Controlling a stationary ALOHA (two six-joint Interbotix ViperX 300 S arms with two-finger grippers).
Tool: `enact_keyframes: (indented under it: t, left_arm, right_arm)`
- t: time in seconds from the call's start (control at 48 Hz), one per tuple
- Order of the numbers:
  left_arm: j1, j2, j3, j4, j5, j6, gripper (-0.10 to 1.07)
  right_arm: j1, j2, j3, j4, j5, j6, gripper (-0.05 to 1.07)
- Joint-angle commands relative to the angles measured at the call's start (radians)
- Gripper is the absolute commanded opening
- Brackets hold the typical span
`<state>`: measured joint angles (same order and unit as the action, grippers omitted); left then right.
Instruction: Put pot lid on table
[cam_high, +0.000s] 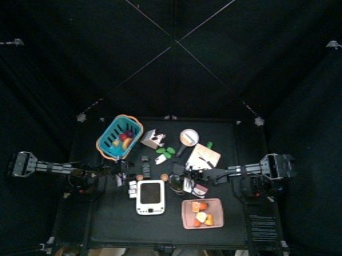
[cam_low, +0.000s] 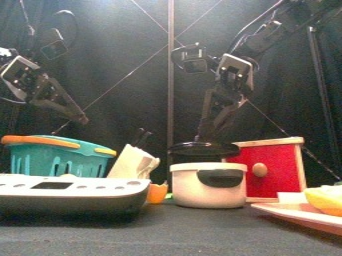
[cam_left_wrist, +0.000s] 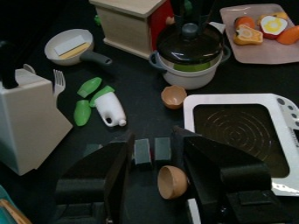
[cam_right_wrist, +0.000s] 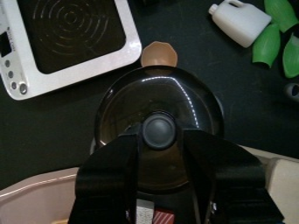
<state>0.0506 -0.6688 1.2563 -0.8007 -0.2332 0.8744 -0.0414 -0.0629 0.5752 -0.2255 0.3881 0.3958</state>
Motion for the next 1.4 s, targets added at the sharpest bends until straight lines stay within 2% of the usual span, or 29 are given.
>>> enact_keyframes:
  t: [0.0, 0.229, 0.5, 0.854, 1.375]
  left_arm:
    - [0.002, 0.0, -0.017, 0.002, -0.008, 0.0, 0.8]
    - [0.002, -0.002, -0.015, 0.003, -0.008, 0.0, 0.8]
    - [0.002, -0.002, -0.015, 0.003, -0.008, 0.0, 0.8]
    - [0.002, -0.002, -0.012, 0.002, -0.005, 0.0, 0.8]
    - [0.002, -0.002, -0.005, 0.002, -0.006, 0.0, 0.8]
  right_arm:
    - [-0.029, -0.041, -0.057, 0.008, -0.012, 0.006, 0.6]
    - [-0.091, -0.006, -0.178, 0.083, 0.089, 0.008, 0.6]
    - [-0.126, 0.097, -0.27, 0.077, 0.215, -0.008, 0.6]
    - [-0.181, 0.166, -0.365, 0.063, 0.321, -0.002, 0.6]
    - [-0.213, 0.259, -0.407, -0.146, 0.351, 0.009, 0.6]
